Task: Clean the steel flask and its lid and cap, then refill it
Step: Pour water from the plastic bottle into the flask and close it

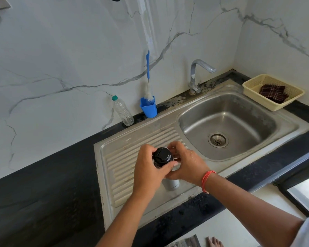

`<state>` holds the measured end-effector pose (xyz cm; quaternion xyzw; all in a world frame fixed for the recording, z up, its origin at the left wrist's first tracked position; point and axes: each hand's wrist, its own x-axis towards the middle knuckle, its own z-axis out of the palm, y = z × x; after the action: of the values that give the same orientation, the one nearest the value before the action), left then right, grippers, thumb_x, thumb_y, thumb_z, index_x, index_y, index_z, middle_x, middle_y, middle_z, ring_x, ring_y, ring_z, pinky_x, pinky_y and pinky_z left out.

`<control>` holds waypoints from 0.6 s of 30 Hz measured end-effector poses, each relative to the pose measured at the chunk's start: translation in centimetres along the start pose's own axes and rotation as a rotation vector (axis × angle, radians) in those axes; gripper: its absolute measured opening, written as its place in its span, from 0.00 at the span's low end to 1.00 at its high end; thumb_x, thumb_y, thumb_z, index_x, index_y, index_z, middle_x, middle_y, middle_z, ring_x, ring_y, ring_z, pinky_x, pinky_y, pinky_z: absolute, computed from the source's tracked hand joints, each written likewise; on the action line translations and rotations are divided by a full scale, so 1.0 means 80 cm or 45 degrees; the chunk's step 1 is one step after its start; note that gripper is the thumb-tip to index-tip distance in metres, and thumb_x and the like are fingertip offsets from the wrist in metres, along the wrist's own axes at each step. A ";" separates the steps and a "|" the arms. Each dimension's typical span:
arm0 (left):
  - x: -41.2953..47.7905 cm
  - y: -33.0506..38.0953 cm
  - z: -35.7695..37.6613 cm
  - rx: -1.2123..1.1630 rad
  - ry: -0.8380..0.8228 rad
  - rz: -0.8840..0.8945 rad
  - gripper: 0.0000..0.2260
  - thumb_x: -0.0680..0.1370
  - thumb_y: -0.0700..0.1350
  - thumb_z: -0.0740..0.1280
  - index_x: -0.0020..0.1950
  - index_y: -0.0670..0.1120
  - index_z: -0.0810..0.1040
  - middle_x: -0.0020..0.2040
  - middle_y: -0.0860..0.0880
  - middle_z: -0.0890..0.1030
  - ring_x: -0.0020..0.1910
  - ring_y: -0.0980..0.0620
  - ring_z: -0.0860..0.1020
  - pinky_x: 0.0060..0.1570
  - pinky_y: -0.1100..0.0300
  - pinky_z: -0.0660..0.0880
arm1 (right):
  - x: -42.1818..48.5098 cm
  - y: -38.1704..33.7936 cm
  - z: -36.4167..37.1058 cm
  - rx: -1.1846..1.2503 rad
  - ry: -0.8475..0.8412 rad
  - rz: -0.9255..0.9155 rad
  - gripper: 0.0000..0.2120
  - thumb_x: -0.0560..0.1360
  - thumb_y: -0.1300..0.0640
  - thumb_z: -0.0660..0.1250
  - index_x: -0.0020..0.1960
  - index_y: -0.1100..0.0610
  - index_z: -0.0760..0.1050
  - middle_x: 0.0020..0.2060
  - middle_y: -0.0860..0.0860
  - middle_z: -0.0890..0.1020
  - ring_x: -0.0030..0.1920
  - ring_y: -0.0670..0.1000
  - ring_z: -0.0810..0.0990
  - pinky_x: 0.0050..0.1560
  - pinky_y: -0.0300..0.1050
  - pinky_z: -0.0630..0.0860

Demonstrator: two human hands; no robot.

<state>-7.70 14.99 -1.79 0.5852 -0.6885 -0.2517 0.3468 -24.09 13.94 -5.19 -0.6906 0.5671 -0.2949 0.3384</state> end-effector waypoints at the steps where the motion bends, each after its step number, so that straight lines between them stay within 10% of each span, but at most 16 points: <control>1: 0.003 -0.004 -0.009 -0.044 -0.101 -0.011 0.26 0.66 0.52 0.84 0.56 0.52 0.74 0.55 0.57 0.79 0.54 0.60 0.78 0.52 0.66 0.78 | 0.000 0.001 0.000 0.020 -0.007 0.006 0.40 0.60 0.42 0.81 0.66 0.45 0.65 0.60 0.42 0.81 0.57 0.42 0.81 0.61 0.42 0.79; 11: 0.053 0.006 -0.067 0.008 -1.010 0.034 0.32 0.80 0.36 0.70 0.74 0.68 0.69 0.78 0.69 0.64 0.77 0.68 0.61 0.79 0.56 0.63 | 0.001 0.009 0.002 0.074 -0.031 0.022 0.45 0.57 0.38 0.80 0.68 0.44 0.63 0.60 0.44 0.81 0.59 0.44 0.81 0.61 0.46 0.80; 18: 0.026 0.018 -0.047 0.027 -0.404 -0.114 0.48 0.66 0.53 0.84 0.79 0.62 0.61 0.60 0.60 0.75 0.61 0.64 0.74 0.63 0.62 0.74 | 0.001 0.008 0.001 0.081 -0.028 0.013 0.42 0.60 0.43 0.82 0.67 0.43 0.63 0.62 0.41 0.80 0.59 0.43 0.80 0.63 0.45 0.78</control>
<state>-5.84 13.42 2.05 0.5718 -0.7104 -0.3490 0.2158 -24.36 13.79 -5.74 -0.6798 0.5571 -0.3035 0.3681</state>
